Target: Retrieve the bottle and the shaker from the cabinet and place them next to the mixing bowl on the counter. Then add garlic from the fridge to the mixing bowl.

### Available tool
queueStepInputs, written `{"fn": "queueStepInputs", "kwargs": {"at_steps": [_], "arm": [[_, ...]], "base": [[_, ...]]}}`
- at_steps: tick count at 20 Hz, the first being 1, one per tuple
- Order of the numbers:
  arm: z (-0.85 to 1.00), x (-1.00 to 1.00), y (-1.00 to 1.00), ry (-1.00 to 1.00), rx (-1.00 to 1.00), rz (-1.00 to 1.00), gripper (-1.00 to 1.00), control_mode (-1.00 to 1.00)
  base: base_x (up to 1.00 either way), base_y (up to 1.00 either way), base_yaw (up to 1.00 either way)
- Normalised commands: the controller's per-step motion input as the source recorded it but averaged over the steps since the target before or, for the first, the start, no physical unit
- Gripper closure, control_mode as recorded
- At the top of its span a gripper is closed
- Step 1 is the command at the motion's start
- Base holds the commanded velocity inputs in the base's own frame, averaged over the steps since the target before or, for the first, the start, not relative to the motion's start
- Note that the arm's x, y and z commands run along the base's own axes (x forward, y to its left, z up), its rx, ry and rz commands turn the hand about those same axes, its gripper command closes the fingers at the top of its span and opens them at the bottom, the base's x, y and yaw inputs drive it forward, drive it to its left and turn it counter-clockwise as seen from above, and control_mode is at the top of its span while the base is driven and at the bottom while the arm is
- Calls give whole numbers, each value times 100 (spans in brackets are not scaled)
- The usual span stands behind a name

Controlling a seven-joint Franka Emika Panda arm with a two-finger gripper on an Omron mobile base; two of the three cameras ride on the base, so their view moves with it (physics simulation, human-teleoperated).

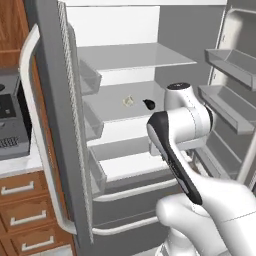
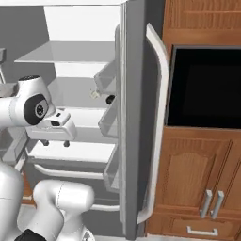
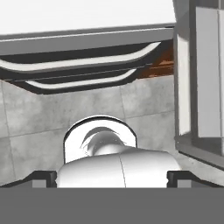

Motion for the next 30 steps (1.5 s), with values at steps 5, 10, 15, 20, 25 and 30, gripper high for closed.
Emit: {"fn": "queueStepInputs", "kwargs": {"at_steps": [5,10,15,20,25,30], "arm": [[0,0,0,0,0,0,-100,100],[0,0,0,0,0,0,-100,100],[0,0,0,0,0,0,-100,100],[0,0,0,0,0,0,-100,100],[0,0,0,0,0,0,-100,100],[-8,1,2,-7,0,0,-100,-100]], "base": [[11,42,-19],[63,-6,2],[83,-38,13],[0,0,0],[0,0,0],[0,0,0]]}}
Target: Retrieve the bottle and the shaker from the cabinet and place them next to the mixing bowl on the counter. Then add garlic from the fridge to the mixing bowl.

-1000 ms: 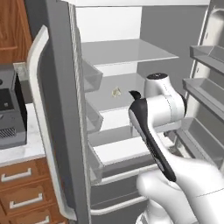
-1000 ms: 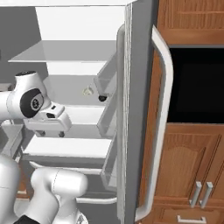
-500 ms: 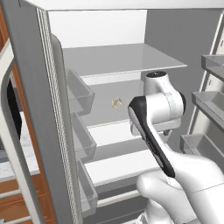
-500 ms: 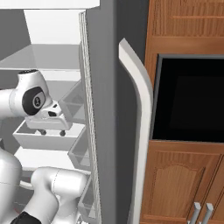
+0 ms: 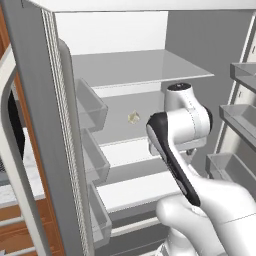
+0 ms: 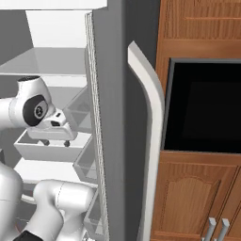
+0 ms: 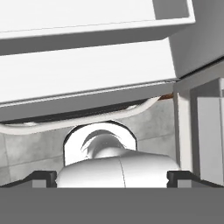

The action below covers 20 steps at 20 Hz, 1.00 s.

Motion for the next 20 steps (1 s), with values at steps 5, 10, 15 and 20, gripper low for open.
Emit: {"fn": "queueStepInputs", "kwargs": {"at_steps": [5,10,15,20], "arm": [[-11,11,20,-48,1,4,-100,-100],[32,52,22,-34,-1,6,-100,-100],[48,62,0,-18,0,7,-100,-100],[4,65,1,-6,0,7,-100,-100]], "base": [[0,0,0],[0,0,0],[0,0,0],[0,0,0]]}}
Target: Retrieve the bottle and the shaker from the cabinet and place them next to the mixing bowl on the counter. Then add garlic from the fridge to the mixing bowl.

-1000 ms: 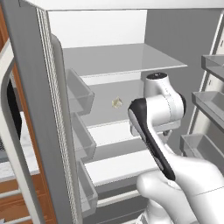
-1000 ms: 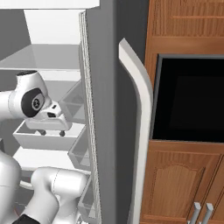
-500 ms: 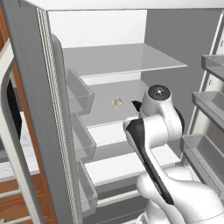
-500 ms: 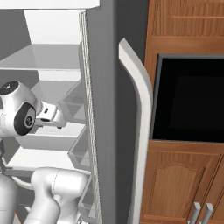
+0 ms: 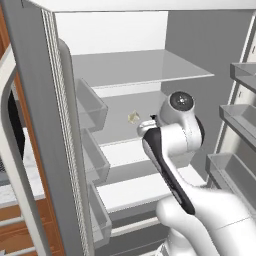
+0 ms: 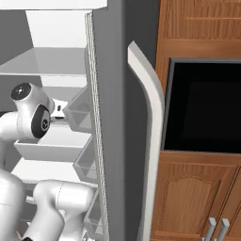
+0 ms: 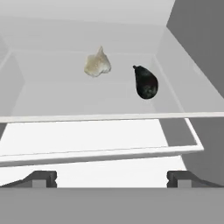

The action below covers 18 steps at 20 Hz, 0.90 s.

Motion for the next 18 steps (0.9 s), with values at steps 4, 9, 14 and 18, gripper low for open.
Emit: {"fn": "queueStepInputs", "kwargs": {"at_steps": [4,9,14,18], "arm": [[9,64,0,-4,0,9,-100,-100],[0,52,2,-9,0,13,-100,-100],[0,40,4,-7,0,11,-100,-100],[-1,29,0,1,0,1,-100,-100]], "base": [[0,0,0],[0,0,0],[0,0,0],[0,0,0]]}}
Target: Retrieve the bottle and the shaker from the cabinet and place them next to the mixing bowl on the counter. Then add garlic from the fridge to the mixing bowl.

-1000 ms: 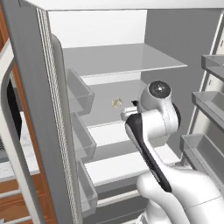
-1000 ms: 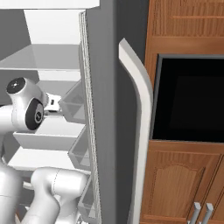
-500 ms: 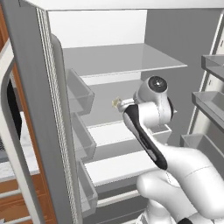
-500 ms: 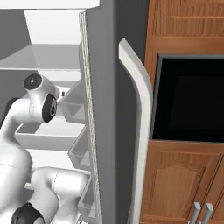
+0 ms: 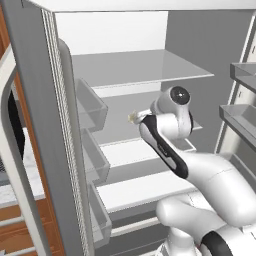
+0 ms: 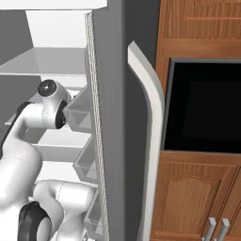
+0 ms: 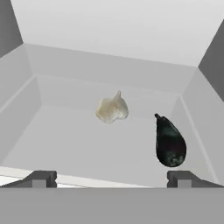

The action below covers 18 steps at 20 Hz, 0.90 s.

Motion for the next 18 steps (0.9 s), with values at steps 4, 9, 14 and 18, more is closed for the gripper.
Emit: {"fn": "queueStepInputs", "kwargs": {"at_steps": [4,9,14,18], "arm": [[-11,31,0,0,0,0,-100,-100],[-21,35,0,0,0,0,-100,-100],[-28,44,3,0,0,0,-100,-100],[-11,49,12,0,0,0,-100,-100]], "base": [[0,0,0],[0,0,0],[0,0,0],[0,0,0]]}}
